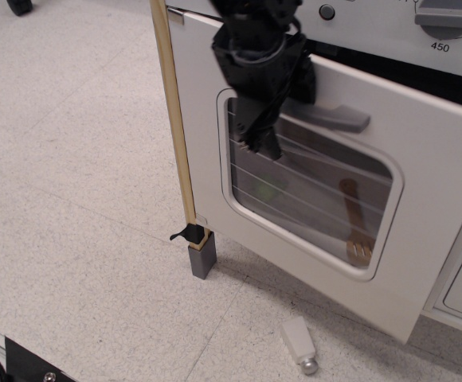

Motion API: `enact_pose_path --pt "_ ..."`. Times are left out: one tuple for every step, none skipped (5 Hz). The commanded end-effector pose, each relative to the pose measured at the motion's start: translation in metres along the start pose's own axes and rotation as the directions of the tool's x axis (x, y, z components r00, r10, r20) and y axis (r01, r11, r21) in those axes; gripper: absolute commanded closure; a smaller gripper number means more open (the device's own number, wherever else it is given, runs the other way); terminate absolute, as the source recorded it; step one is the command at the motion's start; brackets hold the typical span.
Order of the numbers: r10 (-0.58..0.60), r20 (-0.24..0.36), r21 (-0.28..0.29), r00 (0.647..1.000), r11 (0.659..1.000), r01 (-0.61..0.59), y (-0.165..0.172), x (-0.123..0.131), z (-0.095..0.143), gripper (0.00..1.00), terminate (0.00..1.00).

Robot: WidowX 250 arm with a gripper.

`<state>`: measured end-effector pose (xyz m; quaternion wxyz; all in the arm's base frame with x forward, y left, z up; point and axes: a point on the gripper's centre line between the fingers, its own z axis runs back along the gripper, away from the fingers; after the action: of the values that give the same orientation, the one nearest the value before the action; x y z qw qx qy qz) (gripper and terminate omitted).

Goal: Open oven

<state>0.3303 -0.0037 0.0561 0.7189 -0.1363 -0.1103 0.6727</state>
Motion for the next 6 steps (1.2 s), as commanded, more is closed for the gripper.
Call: enact_pose_path --pt "-0.080 -0.002 0.021 0.997 0.997 0.080 0.033 0.020 0.013 0.00 0.00" --pt "-0.097 -0.010 0.025 0.995 0.995 0.097 0.044 0.032 0.019 0.00 0.00" --pt "-0.129 -0.024 0.021 0.991 0.991 0.130 0.050 0.040 0.026 0.00 0.00" --pt "-0.148 -0.047 0.012 0.988 0.989 0.149 0.050 0.045 0.035 0.00 0.00" --pt "-0.149 -0.098 -0.039 0.984 0.989 0.146 0.031 0.035 0.061 0.00 0.00" --pt "-0.129 -0.172 -0.079 0.977 0.990 0.117 0.008 0.027 0.089 0.00 0.00"
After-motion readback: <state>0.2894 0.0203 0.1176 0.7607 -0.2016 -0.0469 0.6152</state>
